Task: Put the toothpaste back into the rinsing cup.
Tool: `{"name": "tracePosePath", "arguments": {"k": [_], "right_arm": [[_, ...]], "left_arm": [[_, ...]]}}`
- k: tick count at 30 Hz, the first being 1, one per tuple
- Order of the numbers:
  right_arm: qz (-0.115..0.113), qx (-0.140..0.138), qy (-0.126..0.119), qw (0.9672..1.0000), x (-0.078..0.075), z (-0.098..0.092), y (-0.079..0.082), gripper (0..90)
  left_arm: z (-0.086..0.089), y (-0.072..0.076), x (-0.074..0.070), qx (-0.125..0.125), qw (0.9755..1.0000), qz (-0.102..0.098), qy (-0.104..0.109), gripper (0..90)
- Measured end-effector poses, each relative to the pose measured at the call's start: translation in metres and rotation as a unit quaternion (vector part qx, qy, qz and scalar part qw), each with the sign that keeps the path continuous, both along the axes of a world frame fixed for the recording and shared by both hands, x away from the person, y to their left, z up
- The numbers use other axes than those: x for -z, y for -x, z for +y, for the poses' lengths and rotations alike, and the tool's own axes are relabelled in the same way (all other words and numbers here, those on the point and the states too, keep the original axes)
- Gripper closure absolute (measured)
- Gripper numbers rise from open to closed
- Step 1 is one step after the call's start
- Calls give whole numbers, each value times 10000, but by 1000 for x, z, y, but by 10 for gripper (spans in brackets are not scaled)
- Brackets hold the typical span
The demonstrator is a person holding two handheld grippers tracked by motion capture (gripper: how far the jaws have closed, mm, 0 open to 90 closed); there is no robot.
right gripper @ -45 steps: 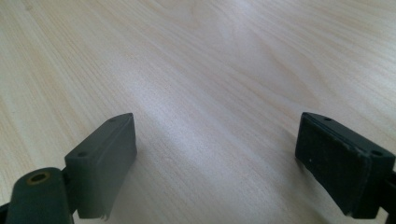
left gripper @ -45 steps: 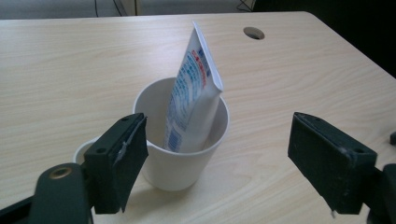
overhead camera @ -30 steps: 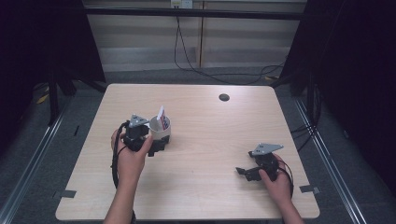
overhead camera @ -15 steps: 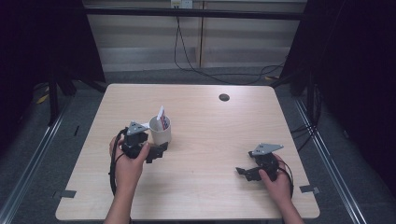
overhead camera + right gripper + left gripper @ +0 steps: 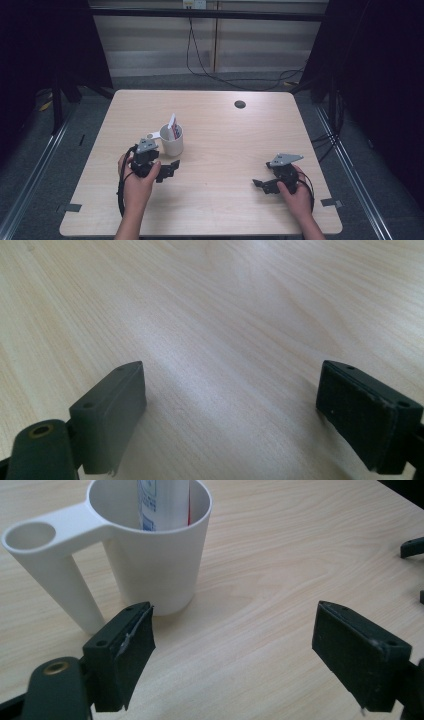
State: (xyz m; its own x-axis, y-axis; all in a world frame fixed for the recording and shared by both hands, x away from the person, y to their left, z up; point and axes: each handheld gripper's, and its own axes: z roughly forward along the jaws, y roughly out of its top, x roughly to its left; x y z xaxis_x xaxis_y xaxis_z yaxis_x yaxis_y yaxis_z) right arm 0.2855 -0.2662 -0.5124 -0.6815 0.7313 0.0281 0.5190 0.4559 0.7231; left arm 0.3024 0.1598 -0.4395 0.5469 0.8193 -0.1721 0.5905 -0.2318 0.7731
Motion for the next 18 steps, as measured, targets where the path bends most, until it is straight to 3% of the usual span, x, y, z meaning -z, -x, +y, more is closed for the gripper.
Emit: {"name": "tracePosePath", "arguments": {"k": [1, 12, 18], "right_arm": [[1, 0, -2, 10000, 0, 0, 0, 121], [1, 1, -1, 10000, 0, 0, 0, 121], [1, 0, -1, 10000, 0, 0, 0, 120]], "left_arm": [[1, 0, 1, 65, 9999, 25, -73, 172], [-2, 5, 23, 31, 9999, 161, -28, 178], [0, 7, 33, 37, 9996, 249, -105, 181]]}}
